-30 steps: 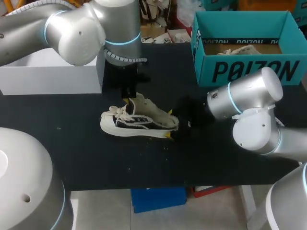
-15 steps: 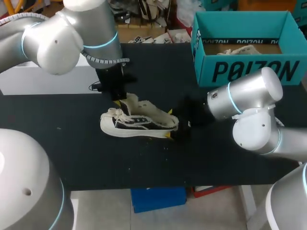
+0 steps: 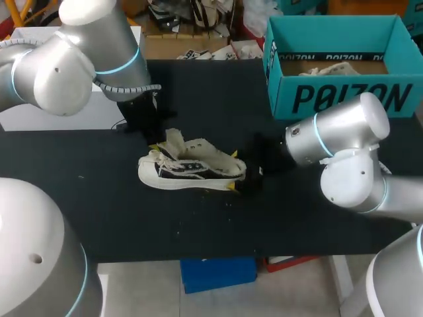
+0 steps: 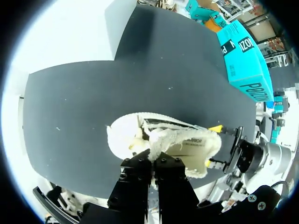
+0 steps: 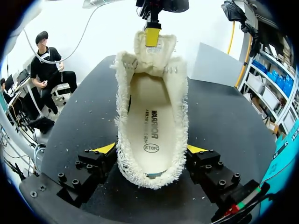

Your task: Take the shoe out of the shoebox, open the shoe tongue, remove and reinsert the insole, then place the shoe into the shoebox

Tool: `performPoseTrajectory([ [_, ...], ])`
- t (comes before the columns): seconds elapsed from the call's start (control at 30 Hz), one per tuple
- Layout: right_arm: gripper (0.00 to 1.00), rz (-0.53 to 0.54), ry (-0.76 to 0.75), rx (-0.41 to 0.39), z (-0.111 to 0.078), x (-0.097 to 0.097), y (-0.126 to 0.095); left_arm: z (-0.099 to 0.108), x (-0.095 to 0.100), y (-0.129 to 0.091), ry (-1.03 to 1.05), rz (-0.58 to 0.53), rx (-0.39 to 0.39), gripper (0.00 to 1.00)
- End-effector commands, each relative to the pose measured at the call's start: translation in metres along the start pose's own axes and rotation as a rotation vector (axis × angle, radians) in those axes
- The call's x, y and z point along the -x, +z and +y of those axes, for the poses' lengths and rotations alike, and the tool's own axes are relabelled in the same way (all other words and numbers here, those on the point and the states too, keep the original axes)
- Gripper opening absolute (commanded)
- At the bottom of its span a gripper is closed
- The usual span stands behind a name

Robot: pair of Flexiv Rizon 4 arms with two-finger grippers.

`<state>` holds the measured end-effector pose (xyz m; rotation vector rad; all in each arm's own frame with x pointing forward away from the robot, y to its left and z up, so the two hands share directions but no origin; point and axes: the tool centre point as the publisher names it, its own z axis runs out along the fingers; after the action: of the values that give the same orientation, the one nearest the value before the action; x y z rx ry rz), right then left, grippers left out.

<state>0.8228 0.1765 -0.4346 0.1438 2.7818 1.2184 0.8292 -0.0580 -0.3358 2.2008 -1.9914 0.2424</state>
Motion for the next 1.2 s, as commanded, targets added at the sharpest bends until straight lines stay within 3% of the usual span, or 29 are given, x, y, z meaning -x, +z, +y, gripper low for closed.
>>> performPoseTrajectory([
  [0.03, 0.00, -0.002, 0.001, -0.003, -0.002, -0.001, 0.002, 0.000, 0.008, 0.004, -0.002, 0.030, 0.001, 0.00],
  [0.67, 0.00, -0.002, 0.001, -0.003, -0.002, -0.001, 0.002, 0.003, 0.024, 0.018, -0.021, -0.015, 0.028, 0.00],
  [1.03, 0.00, -0.002, 0.001, -0.003, -0.002, -0.001, 0.002, 0.001, 0.022, 0.018, -0.016, -0.024, 0.024, 0.00],
  [1.07, 0.00, -0.002, 0.001, -0.003, -0.002, -0.001, 0.002, 0.001, 0.021, 0.018, -0.009, -0.021, 0.022, 0.74],
  [1.1, 0.00, -0.002, 0.001, -0.003, -0.002, -0.001, 0.002, 0.001, 0.021, 0.017, -0.002, -0.018, 0.024, 1.00],
  [1.2, 0.00, -0.002, 0.001, -0.003, -0.002, -0.001, 0.002, 0.000, 0.017, 0.012, 0.051, 0.012, 0.032, 1.00],
])
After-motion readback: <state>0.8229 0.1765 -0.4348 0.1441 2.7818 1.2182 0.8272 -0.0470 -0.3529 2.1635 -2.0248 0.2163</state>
